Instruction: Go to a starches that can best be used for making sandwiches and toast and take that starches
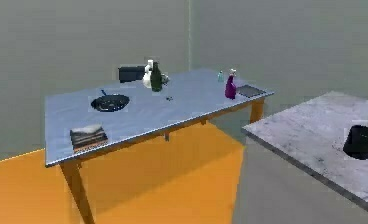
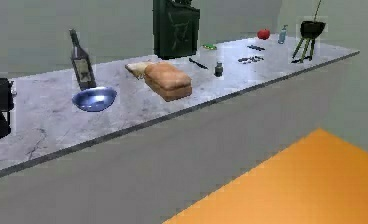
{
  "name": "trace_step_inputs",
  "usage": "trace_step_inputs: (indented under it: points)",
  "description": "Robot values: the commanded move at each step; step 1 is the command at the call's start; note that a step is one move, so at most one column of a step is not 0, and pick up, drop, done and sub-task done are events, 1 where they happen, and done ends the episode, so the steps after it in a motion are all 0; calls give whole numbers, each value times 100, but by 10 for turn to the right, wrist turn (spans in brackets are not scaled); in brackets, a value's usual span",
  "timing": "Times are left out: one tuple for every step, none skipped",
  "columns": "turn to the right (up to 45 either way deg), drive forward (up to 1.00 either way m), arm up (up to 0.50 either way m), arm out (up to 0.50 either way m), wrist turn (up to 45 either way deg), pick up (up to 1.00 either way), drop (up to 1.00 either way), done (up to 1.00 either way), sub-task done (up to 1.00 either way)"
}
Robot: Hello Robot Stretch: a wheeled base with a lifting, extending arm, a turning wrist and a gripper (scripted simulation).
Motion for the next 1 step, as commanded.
trace_step_inputs:
  points:
    - [450, 0, 0, 0, 0, 0, 0, 0, 0]
